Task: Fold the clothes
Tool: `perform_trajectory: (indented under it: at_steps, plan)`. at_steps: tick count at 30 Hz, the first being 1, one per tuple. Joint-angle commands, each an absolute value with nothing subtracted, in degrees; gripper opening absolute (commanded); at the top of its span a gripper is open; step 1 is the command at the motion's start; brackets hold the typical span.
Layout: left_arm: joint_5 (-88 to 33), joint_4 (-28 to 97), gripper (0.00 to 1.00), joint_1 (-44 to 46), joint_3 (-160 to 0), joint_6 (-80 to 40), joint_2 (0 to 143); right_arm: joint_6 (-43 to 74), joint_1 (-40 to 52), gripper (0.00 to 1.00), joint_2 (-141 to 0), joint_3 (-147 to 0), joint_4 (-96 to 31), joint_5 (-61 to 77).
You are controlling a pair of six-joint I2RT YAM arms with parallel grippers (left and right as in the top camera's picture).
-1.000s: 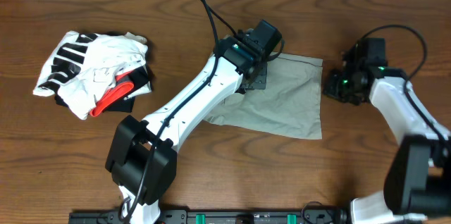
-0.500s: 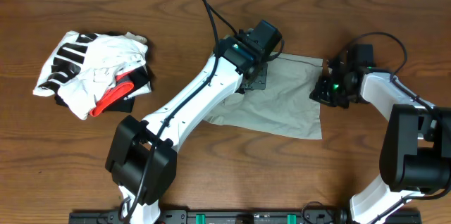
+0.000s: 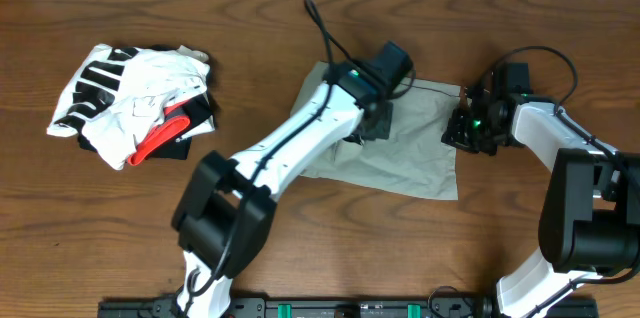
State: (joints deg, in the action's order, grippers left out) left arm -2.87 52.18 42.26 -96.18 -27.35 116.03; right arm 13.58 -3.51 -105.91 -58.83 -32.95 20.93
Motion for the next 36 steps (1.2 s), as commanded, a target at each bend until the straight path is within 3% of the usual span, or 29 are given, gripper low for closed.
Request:
perform_trajectory:
  at_steps: [1,4,8,21,22,26,28,36]
  plan:
    - [-4.3,52.0,0.23,43.6,-96.5,-28.0,116.7,13.7,-3.0,0.09,-107.1,-58.2,-33.6,15.4]
    - [-4.3,51.5,0.40,43.9,-96.6,-28.0,116.6,13.7,-3.0,0.09,-107.1,-58.2,-33.6,15.4]
    - [-4.3,51.7,0.48,43.7,-97.3,-27.9,115.3,13.7,-3.0,0.09,-107.1,-58.2,-33.7,15.3]
    - [-3.2,52.4,0.52,37.4,-98.4,-24.7,111.5,13.7,-3.0,0.09,-107.1,-58.2,-34.0,14.8]
    - [-3.3,52.4,0.51,37.3,-97.6,-24.0,111.5,13.7,-3.0,0.10,-107.1,-58.2,-34.0,14.8]
    - [-6.7,53.0,0.22,38.0,-94.2,-22.3,111.5,13.7,-3.0,0.10,-107.1,-58.2,-33.9,14.8]
    - [-7.7,53.3,0.15,39.1,-92.1,-22.3,111.5,13.7,-3.0,0.10,-107.1,-58.2,-33.9,14.8]
    - [-7.7,39.9,0.15,44.3,-82.5,-22.3,111.8,13.7,-3.0,0.10,-107.1,-58.2,-33.9,14.8]
